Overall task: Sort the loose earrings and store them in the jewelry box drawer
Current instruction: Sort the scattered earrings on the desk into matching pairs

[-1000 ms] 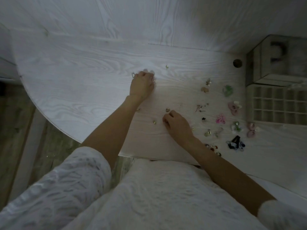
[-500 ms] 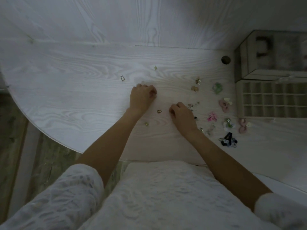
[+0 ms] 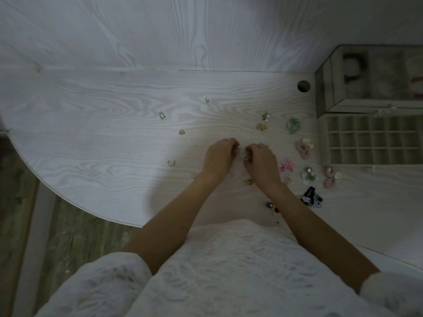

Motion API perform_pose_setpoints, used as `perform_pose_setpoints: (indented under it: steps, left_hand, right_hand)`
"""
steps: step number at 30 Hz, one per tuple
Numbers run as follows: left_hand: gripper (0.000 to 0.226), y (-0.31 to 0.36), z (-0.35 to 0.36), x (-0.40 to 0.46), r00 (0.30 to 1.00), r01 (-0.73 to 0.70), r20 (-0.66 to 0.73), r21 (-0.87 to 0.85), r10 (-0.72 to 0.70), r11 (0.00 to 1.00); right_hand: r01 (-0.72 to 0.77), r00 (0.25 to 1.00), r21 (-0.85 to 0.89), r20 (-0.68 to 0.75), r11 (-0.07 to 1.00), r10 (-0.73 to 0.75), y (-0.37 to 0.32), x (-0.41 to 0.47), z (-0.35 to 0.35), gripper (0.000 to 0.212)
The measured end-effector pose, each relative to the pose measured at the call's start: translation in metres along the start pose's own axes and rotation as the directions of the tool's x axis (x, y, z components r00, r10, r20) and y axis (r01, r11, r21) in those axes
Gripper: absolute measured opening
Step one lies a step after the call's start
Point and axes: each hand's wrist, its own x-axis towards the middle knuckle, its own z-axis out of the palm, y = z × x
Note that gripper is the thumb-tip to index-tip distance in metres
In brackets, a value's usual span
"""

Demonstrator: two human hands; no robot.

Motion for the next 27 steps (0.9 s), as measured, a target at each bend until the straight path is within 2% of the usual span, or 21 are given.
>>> perform_pose_setpoints:
  steps: [7,11,16,18,20,23,27]
  left_hand:
    - [0.022,0.019,0.008,-0.009,0.997,0.073,-0.007,-0.164,-0.075,0.984]
    - [0.022,0.012,0.007,-0.013,0.993,0.119,0.034,-0.189,-0.115,0.975]
    - [0.024,0.005,-0.009,-0.019,0.995,0.007,0.098,-0.115,0.004,0.993]
    - [0.020,-0.001,-0.027,-0.021,0.998,-0.051,0.038,-0.011,0.052,0.999]
    - [0.018,-0.010,-0.047,-0.024,0.995,-0.042,-0.092,0.047,0.046,0.998]
    - [0.017,-0.039,-0.079,-0.026,0.969,0.097,-0.227,-0.006,-0.096,0.995]
    - [0.022,-0.095,-0.103,-0.020,0.905,0.263,-0.324,-0.077,-0.274,0.962]
  right_hand:
    - [-0.002,1.000,0.083,-0.008,0.997,0.003,-0.001,0.002,0.001,0.020]
    - [0.036,0.999,0.060,0.007,0.998,-0.036,-0.001,0.003,-0.001,0.018]
    - [0.086,0.994,-0.039,0.069,0.996,-0.083,-0.006,0.004,-0.010,0.020]
    - [0.136,0.989,-0.089,0.072,0.987,-0.130,-0.011,0.007,-0.019,0.023]
    - [0.225,0.974,-0.107,0.054,0.968,-0.220,-0.018,0.013,-0.027,0.023]
    - [0.341,0.939,-0.105,0.088,0.934,-0.333,-0.034,0.030,-0.030,0.025]
    - [0.465,0.881,-0.089,0.151,0.881,-0.449,-0.055,0.062,-0.016,0.033]
